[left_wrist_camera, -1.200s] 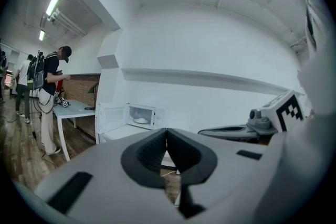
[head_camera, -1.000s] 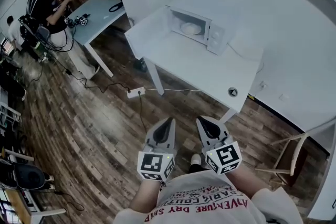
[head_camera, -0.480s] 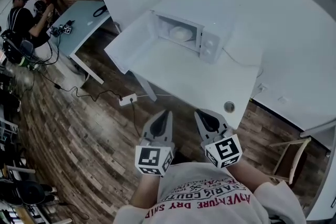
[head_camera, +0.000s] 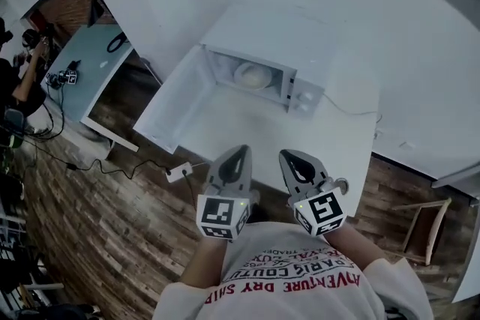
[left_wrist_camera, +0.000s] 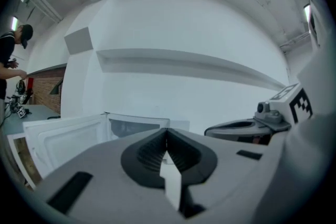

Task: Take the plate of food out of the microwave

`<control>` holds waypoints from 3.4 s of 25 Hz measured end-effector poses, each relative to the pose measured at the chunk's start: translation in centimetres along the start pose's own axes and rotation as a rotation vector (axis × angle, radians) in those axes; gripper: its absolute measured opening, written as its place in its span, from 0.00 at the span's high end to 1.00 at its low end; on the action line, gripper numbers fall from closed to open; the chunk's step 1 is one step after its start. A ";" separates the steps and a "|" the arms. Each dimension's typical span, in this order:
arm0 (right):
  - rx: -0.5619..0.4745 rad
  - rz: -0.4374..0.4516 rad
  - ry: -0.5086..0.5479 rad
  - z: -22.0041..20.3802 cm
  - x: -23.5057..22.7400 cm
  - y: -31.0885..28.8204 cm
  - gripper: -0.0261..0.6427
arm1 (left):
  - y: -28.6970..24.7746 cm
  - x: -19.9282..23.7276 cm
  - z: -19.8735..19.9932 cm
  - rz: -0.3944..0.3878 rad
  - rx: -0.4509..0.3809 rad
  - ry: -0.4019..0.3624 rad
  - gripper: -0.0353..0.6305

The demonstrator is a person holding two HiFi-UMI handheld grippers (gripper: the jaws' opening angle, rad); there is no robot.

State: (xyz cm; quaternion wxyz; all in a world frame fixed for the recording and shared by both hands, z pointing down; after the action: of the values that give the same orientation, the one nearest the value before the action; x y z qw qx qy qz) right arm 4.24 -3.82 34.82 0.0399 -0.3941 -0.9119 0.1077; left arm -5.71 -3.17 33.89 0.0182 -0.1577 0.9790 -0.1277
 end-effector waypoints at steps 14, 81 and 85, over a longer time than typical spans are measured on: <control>0.086 -0.138 -0.015 2.3 -6.4 -17.6 0.94 | -15.6 14.2 0.3 -0.195 0.116 0.085 0.94; 0.368 -0.183 -0.203 -10.7 -12.0 -26.0 0.94 | -29.3 18.8 -13.9 -0.369 0.278 1.310 0.92; 0.349 -0.196 -0.197 -10.2 -11.8 -25.2 0.94 | -27.3 18.1 -12.8 -0.410 0.256 1.380 0.92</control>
State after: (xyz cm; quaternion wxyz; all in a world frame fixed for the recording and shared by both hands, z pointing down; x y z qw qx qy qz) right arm -3.99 -27.51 50.65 0.0284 -0.2783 -0.9128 0.2976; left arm -15.54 -30.71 53.36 -0.6089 -0.2181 0.6957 -0.3124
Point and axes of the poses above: the fingertips, and each gripper's own axes: y backward along the fingers, x to its left, z out of its top, the point moved 2 cm from there along y, backward along the fingers, and after that the axes turned 7 degrees about x, right-handed, at the moved point
